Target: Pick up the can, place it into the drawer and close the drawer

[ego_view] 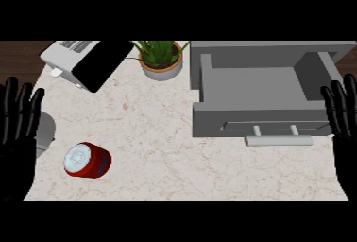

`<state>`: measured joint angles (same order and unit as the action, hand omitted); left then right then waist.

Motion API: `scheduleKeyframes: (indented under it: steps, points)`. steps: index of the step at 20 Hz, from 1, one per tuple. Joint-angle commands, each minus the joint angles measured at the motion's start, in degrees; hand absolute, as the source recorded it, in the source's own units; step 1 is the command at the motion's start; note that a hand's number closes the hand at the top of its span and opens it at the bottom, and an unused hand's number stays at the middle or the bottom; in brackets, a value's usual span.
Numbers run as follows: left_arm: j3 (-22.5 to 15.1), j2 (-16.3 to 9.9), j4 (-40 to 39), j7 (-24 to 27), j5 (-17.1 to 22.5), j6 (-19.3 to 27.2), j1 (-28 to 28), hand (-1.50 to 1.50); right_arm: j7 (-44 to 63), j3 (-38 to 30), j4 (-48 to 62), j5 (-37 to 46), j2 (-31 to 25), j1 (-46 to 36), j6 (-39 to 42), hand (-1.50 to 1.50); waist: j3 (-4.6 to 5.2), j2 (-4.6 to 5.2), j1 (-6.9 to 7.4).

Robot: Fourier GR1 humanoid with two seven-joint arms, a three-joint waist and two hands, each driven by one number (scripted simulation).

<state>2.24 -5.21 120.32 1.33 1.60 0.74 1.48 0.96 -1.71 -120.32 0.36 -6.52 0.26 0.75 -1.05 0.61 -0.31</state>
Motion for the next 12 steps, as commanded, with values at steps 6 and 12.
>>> scheduleKeyframes:
  steps: [6,12]
  points:
    - [-11.9,-8.4,2.5,2.9,22.6,-29.0,-0.1,-1.5,-1.8,1.1,0.2,0.1,1.2,-0.9,-0.1,-1.5,1.36,-0.69,-0.89]
    - [-0.1,-26.1,-0.5,-3.3,31.8,-41.8,13.4,-1.5,10.4,-0.8,2.0,-0.5,1.3,5.4,-2.1,-1.5,1.11,-0.8,1.3]
